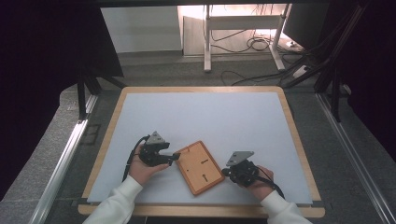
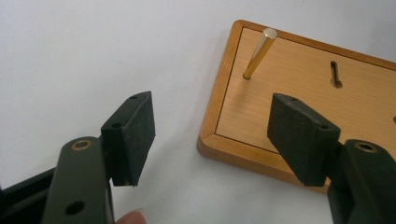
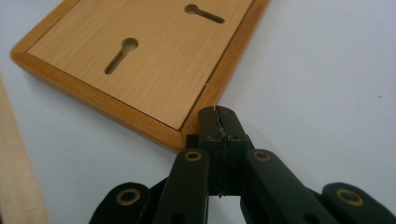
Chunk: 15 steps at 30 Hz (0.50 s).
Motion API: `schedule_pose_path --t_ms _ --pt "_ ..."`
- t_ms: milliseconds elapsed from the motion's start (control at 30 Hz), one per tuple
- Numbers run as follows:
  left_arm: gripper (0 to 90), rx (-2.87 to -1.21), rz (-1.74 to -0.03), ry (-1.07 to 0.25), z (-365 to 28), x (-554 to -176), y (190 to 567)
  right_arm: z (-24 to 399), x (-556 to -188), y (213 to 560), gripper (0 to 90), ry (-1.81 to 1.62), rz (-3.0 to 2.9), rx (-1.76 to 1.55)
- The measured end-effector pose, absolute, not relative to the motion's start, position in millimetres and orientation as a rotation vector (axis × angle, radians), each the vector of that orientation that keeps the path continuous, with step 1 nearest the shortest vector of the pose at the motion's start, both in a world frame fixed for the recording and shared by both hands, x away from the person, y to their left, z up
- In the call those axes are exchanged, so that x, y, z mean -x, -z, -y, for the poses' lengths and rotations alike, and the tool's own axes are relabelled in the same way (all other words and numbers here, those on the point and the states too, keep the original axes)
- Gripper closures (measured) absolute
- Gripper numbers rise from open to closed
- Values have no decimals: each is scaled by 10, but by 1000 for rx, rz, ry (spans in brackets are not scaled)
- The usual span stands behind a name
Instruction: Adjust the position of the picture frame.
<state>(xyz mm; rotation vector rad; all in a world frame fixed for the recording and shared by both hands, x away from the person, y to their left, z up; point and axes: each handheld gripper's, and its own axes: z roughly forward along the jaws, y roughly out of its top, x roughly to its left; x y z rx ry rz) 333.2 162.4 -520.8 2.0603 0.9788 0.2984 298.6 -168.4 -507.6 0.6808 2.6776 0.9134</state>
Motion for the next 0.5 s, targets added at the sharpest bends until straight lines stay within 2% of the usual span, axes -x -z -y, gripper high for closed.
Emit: schedule_pose_path --t_ms 500 --pt "336 -2052 -938 -291 -1472 -3336 5169 1860 -3034 5019 900 -972 -2626 -706"
